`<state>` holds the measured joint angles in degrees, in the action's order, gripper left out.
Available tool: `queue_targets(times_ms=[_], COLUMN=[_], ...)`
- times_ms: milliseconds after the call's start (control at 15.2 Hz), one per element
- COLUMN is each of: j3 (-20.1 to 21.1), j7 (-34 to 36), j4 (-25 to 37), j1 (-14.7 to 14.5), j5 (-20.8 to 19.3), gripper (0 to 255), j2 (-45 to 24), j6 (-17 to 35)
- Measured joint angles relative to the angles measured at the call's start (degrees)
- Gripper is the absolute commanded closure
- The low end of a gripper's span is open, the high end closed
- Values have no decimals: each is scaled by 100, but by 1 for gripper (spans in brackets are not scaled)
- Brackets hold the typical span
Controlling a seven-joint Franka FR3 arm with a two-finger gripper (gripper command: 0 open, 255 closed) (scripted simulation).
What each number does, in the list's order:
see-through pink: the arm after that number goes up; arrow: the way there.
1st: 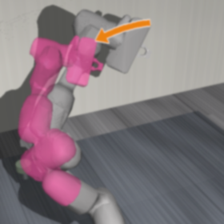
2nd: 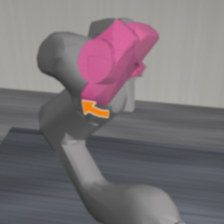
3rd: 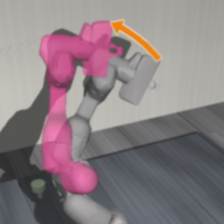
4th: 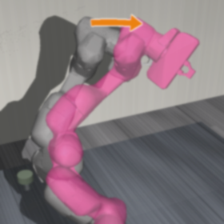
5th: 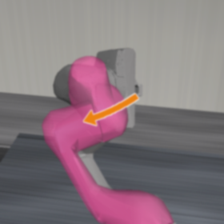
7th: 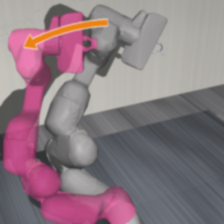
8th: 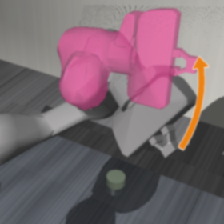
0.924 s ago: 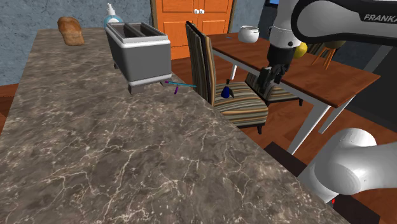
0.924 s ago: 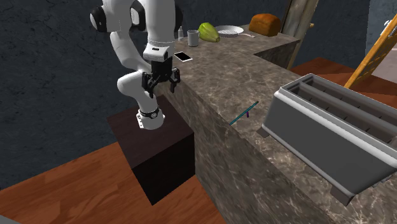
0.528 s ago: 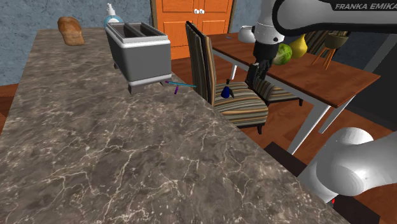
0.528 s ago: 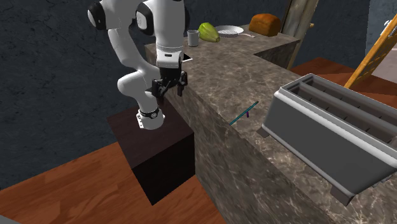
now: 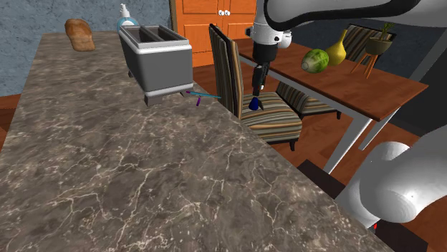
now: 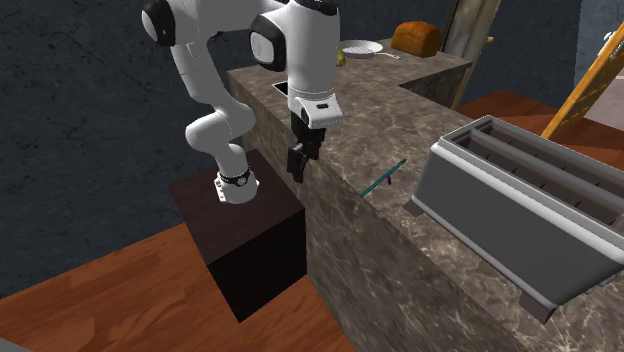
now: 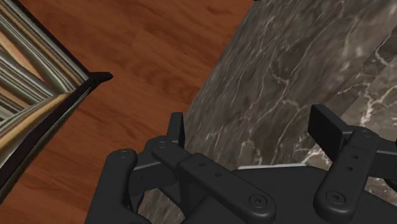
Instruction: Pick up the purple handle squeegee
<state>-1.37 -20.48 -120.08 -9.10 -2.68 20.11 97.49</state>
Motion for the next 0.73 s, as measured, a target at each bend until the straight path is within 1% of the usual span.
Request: queue_targets(times_ms=[132, 396, 726], j3=[-17, 17, 197], j7=[-401, -1176, -2021], j4=[360, 1167, 2402], j1=[-121, -328, -559], j5=[114, 351, 621], gripper=[0, 0, 0], j2=[-438, -1269, -2329], j6=[25, -84, -440])
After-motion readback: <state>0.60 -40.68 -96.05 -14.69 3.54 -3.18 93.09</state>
